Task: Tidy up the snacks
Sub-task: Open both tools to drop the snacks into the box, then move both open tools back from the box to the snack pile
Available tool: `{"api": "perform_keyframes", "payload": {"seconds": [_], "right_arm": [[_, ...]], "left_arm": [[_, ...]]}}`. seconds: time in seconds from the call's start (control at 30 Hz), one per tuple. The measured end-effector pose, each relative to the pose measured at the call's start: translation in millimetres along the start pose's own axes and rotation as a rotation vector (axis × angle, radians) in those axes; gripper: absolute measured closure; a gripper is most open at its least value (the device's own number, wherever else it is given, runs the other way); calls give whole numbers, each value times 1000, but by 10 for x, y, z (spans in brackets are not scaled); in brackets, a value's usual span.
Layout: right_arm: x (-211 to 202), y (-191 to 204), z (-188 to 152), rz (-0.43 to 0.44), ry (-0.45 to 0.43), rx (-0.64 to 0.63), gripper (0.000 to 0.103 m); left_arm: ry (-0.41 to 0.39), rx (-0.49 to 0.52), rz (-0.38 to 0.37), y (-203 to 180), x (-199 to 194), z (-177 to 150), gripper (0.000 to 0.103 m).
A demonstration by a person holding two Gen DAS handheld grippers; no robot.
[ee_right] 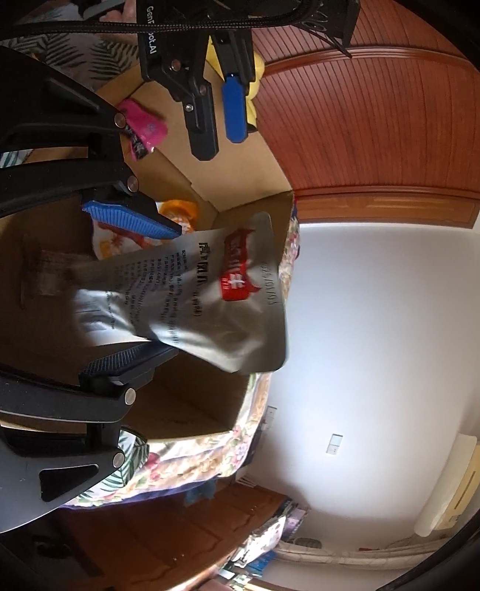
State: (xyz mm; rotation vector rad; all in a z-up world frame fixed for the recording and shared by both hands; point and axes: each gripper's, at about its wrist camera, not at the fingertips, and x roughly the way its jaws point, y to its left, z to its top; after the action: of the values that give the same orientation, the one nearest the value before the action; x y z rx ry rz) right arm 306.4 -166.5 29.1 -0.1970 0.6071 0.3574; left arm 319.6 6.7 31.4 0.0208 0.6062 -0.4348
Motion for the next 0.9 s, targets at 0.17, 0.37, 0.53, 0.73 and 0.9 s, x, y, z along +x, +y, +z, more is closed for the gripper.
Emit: {"api": "perform_keyframes", "payload": {"seconds": [0.17,0.37,0.53,0.73,0.9], "right_arm": [[16,-25,-22,2,10,3,43],[-15,-57,-24,27,19,33,45],[-150,-59,-9,56,2,66,38],[-307,-20,0,83,-4,68,37],[-528,-13,-26,96,-20,70,37]], "left_arm": [[2,3,4,-29,-22,-28,52],[-8,6,11,-63,-104,-38,51],[-14,9,13,-71,-200,-38,50],[-31,11,17,-115,-375,-30,50],[-45,21,19,-190,-560,-59,49]]}}
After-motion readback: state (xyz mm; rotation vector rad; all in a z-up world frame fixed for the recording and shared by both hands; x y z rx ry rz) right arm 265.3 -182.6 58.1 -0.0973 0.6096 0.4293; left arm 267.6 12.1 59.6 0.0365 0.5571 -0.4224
